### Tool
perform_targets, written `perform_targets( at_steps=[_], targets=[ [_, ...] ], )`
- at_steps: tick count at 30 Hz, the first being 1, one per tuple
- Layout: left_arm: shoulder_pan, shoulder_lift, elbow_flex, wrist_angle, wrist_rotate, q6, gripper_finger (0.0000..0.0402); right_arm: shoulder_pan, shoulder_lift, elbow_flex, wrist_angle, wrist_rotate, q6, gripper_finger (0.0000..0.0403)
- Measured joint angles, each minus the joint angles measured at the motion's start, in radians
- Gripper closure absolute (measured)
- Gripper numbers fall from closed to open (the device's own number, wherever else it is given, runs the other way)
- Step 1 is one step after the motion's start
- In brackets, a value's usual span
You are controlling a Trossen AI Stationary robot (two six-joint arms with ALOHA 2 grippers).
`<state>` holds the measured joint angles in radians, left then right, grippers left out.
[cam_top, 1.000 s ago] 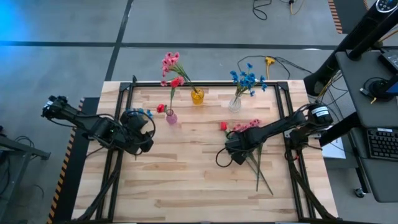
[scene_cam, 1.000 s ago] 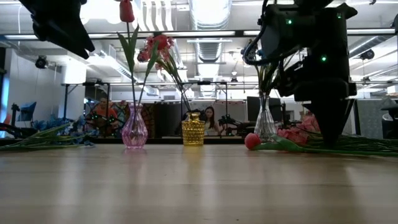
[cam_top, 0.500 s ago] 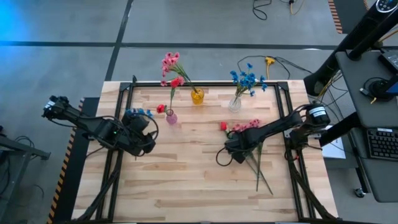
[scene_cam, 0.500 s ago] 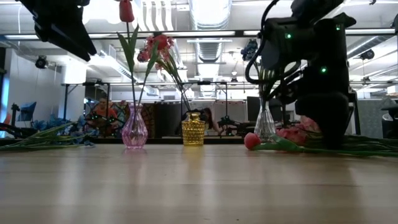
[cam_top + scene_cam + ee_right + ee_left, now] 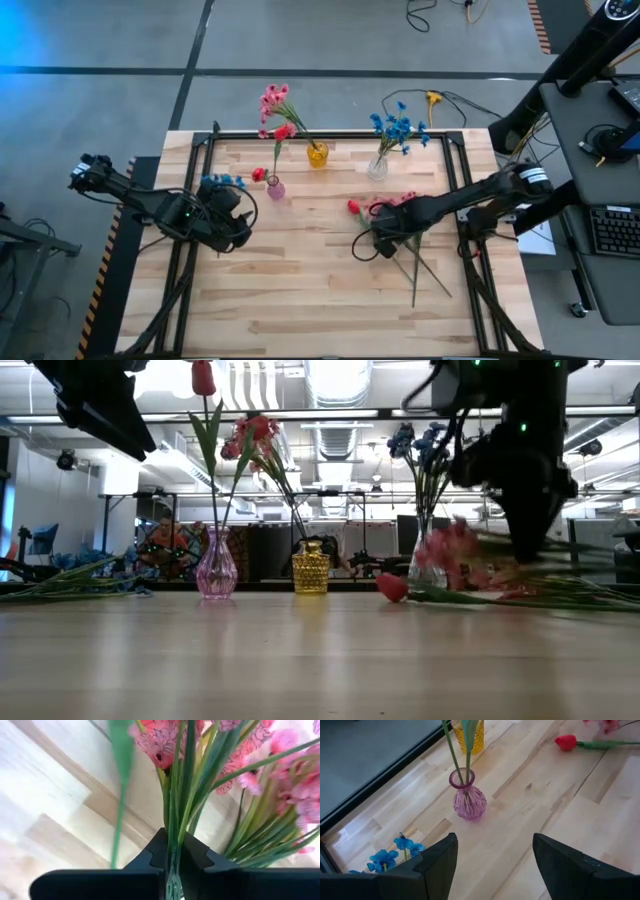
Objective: Sort flowers into vase by color
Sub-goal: Put the left pink flowers into the yellow vase
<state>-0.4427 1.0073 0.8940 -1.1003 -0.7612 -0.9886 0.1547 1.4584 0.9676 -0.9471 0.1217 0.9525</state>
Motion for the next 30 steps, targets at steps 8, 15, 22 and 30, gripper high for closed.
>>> perform_targets(
  at_steps=[8,15,22,30],
  targets=[
    [0.000,0.000,0.000,0.001,-0.035,0.000,0.0161,0.005,-0.180,0.005,0.125,0.080,-0.030,0.0383],
    [0.000,0.000,0.000,0.009,-0.056,0.006,0.0161,0.004,-0.260,0.005,0.519,0.142,-0.288,0.0384],
    [0.000,0.000,0.000,0.011,-0.106,0.008,0.0161,-0.013,-0.244,0.005,0.881,0.141,-0.577,0.0385],
    [-0.001,-0.001,0.000,0.013,-0.150,0.028,0.0161,-0.087,-0.213,0.005,1.191,0.128,-0.832,0.0385]
  ],
)
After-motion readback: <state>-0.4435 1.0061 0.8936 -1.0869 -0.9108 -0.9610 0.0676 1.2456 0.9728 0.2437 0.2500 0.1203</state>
